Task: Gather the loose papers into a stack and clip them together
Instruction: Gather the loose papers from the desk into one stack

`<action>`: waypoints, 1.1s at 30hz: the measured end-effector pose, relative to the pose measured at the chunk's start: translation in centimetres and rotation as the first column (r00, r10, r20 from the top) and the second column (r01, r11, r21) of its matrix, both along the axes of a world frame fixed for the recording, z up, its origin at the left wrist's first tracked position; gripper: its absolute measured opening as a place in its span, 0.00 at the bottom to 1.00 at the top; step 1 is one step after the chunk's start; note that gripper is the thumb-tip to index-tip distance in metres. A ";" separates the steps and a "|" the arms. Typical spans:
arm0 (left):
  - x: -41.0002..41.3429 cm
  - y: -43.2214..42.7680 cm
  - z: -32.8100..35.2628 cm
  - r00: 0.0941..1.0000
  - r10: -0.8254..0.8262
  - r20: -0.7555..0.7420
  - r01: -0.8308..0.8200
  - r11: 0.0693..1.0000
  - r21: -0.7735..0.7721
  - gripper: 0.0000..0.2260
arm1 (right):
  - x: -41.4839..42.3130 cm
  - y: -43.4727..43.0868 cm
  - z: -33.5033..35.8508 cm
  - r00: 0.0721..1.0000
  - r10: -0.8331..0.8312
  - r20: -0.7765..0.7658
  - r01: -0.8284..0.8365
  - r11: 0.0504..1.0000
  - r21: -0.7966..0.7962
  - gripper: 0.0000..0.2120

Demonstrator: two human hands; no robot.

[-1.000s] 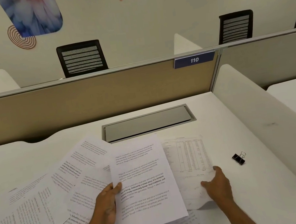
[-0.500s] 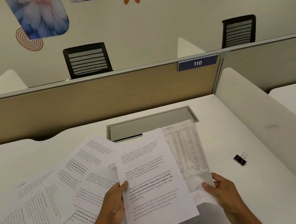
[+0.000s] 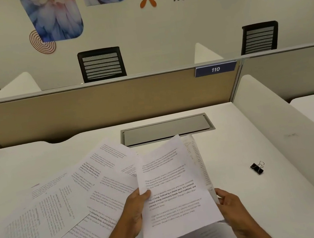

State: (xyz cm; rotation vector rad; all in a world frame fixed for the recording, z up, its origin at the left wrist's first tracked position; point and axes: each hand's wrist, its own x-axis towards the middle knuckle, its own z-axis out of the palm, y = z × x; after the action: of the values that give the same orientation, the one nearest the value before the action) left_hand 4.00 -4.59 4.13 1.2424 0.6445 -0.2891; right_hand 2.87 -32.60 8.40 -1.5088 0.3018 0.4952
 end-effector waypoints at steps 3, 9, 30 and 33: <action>-1.6 1.1 0.3 0.998 -0.064 -0.002 0.064 0.998 0.023 0.13 | -0.9 1.6 -0.2 0.997 0.082 -0.015 -0.082 0.996 -0.016 0.16; -5.5 4.7 0.4 0.984 -0.170 -0.046 0.169 0.985 -0.024 0.15 | -1.6 4.6 -0.4 0.968 0.134 -0.214 -0.137 0.991 0.000 0.17; -11.4 16.0 -2.7 0.950 0.279 -0.143 -0.276 0.960 0.044 0.16 | -3.9 10.8 -6.7 0.899 0.420 -0.121 -0.349 0.523 -0.778 0.41; -11.7 15.6 -3.1 0.945 0.266 -0.192 -0.258 0.964 0.067 0.15 | -3.2 12.2 -6.9 0.923 0.378 -0.079 -0.272 0.493 -0.826 0.42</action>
State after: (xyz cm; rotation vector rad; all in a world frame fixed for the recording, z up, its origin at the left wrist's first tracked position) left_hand -7.68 11.00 1.00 1.1584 0.9840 -0.1792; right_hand -0.36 -20.41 1.53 -2.5708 0.1461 0.6001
